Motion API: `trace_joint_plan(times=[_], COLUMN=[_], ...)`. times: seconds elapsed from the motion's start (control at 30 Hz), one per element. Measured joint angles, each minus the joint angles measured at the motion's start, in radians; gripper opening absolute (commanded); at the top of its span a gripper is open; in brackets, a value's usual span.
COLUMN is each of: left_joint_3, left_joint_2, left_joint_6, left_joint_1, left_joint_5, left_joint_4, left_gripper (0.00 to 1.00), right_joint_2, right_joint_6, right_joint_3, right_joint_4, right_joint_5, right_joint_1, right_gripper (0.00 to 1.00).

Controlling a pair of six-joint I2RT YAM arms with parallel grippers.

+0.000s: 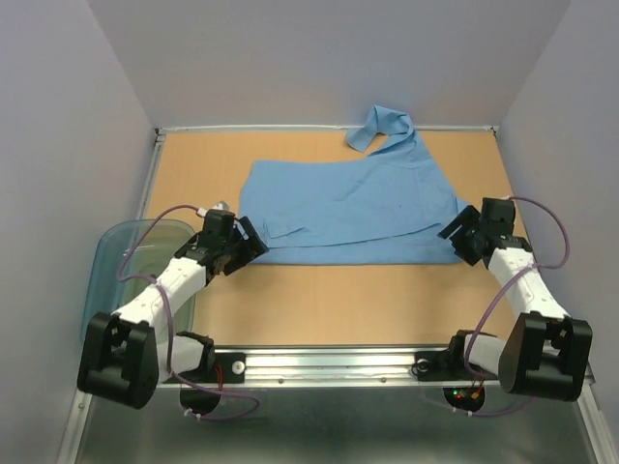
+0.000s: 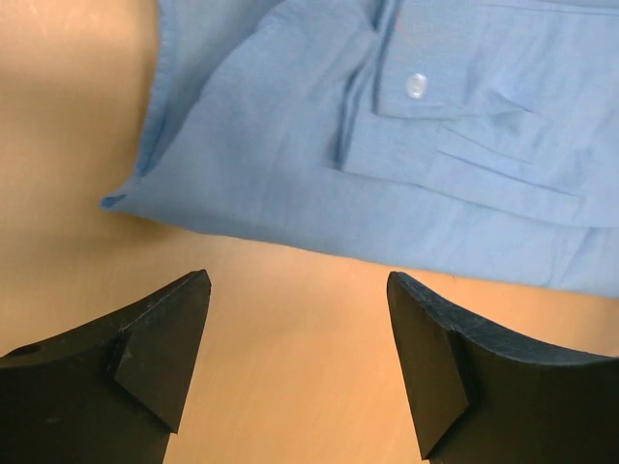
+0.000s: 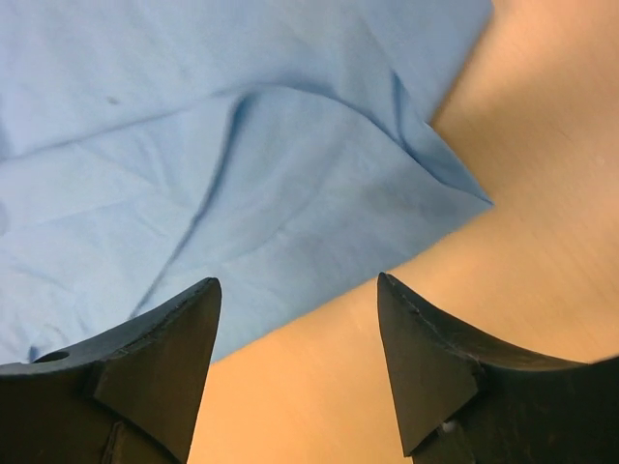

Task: Fold and stack the long sleeve shirts
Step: Fold the shirt

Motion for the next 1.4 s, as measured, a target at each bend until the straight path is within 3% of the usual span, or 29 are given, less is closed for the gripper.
trace_joint_plan(times=[0.1, 0.23, 0.4, 0.57, 0.7, 0.9, 1.03, 1.2, 1.33, 1.4], left_joint_3=[0.025, 0.161, 0.378, 0.499, 0.515, 0.454, 0.418, 0.352, 0.308, 0.285], left_joint_2=[-0.076, -0.058, 0.164, 0.419, 0.57, 0.635, 0.631, 0.603, 0.568, 0.547], left_joint_6=[0.0, 0.002, 0.009, 0.024, 0.028, 0.014, -0.002, -0.02, -0.031, -0.034], left_joint_1=[-0.052, -0.126, -0.15, -0.15, -0.143, -0.106, -0.079, -0.064, -0.063, -0.063], left_joint_5=[-0.024, -0.031, -0.009, 0.011, 0.021, 0.043, 0.073, 0.102, 0.108, 0.111], left_joint_4=[-0.027, 0.01, 0.137, 0.216, 0.228, 0.277, 0.344, 0.419, 0.43, 0.426], left_gripper=[0.86, 0.86, 0.86, 0.86, 0.86, 0.86, 0.85, 0.85, 0.86, 0.86], right_joint_2=[-0.013, 0.037, 0.25, 0.478, 0.644, 0.801, 0.806, 0.687, 0.554, 0.499], right_joint_6=[-0.024, 0.01, 0.057, 0.159, 0.234, 0.251, 0.232, 0.188, 0.102, 0.053], right_joint_3=[0.073, 0.129, 0.221, 0.278, 0.33, 0.356, 0.301, 0.113, 0.045, 0.045], right_joint_4=[0.0, 0.151, 0.34, 0.633, 0.793, 0.906, 0.944, 0.981, 0.862, 0.785], right_joint_5=[-0.077, -0.199, -0.277, -0.367, -0.396, -0.387, -0.362, -0.359, -0.284, -0.235], right_joint_1=[0.014, 0.106, 0.304, 0.383, 0.389, 0.394, 0.373, 0.23, 0.089, 0.079], right_gripper=[0.72, 0.72, 0.72, 0.72, 0.72, 0.72, 0.72, 0.72, 0.72, 0.71])
